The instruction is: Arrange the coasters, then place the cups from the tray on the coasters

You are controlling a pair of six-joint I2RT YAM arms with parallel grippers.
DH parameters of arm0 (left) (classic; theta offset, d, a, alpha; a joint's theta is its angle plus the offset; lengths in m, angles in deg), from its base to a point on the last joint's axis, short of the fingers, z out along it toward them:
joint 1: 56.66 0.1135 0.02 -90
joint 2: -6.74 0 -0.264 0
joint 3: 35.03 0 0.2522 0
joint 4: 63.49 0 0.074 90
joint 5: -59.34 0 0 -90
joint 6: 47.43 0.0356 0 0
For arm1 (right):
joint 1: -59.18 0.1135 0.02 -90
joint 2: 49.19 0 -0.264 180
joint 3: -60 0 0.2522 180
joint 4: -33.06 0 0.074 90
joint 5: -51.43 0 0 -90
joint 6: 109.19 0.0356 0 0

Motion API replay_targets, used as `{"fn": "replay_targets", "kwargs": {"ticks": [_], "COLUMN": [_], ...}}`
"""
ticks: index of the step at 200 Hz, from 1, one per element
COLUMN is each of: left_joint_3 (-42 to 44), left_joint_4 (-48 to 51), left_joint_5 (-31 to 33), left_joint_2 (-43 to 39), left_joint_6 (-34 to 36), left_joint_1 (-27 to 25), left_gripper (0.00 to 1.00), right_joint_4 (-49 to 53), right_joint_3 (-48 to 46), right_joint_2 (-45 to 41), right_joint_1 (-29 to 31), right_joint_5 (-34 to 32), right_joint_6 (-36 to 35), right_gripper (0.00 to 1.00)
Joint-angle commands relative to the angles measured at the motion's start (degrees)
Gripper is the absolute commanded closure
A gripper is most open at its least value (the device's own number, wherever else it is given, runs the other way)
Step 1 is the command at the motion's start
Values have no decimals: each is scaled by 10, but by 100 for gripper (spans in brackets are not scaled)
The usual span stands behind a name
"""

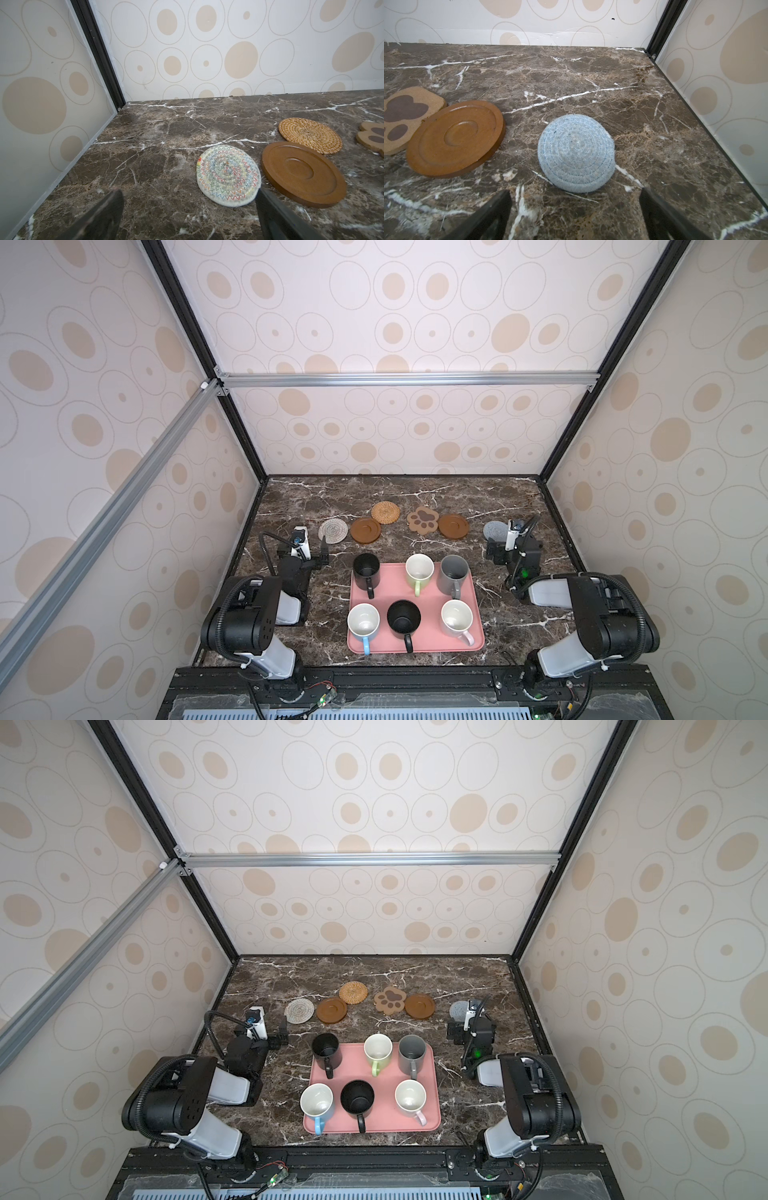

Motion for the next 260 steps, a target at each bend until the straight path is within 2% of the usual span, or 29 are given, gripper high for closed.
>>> {"fn": "replay_targets", "kwargs": {"ticks": [1, 92, 104, 113, 121, 125, 137, 157, 169, 187, 223, 260], "left_joint_3": [-8, -4, 1, -20, -77, -109, -182, -241, -259, -279, -316, -370], "left_joint_4": [-10, -15, -17, 55, 215, 289, 431, 544, 580, 637, 716, 748], "left_joint_5": [4, 5, 21, 48, 71, 76, 35, -25, -60, -98, -102, -105], "left_joint_2": [0, -3, -19, -62, -110, -124, -144, -167, -175, -178, -158, -90], "left_joint_6": [-2, -2, -8, -18, -47, -58, -57, -99, -129, -167, -187, -193], "left_joint_1": [4, 4, 4, 4, 4, 4, 4, 3, 1, -15, -92, -164], "left_gripper": [0, 0, 0, 0, 0, 0, 0, 0, 0, 0, 0, 0], "right_joint_4": [-9, -10, -25, 49, 128, 203, 371, 560, 630, 671, 731, 786], "right_joint_3": [2, -1, -1, 26, 60, 95, 179, 281, 317, 328, 311, 293], "right_joint_2": [1, -1, -7, -36, -59, -72, -89, -95, -104, -134, -196, -227], "right_joint_1": [3, 4, 6, 20, 27, 30, 32, 32, 37, 43, 43, 43], "right_joint_5": [-8, -7, -18, -64, -96, -117, -151, -166, -141, -79, 38, 149], "right_joint_6": [2, 1, -3, -4, -2, 6, 48, 120, 143, 142, 155, 180], "right_gripper": [0, 0, 0, 1, 0, 0, 0, 0, 0, 0, 0, 0]}}
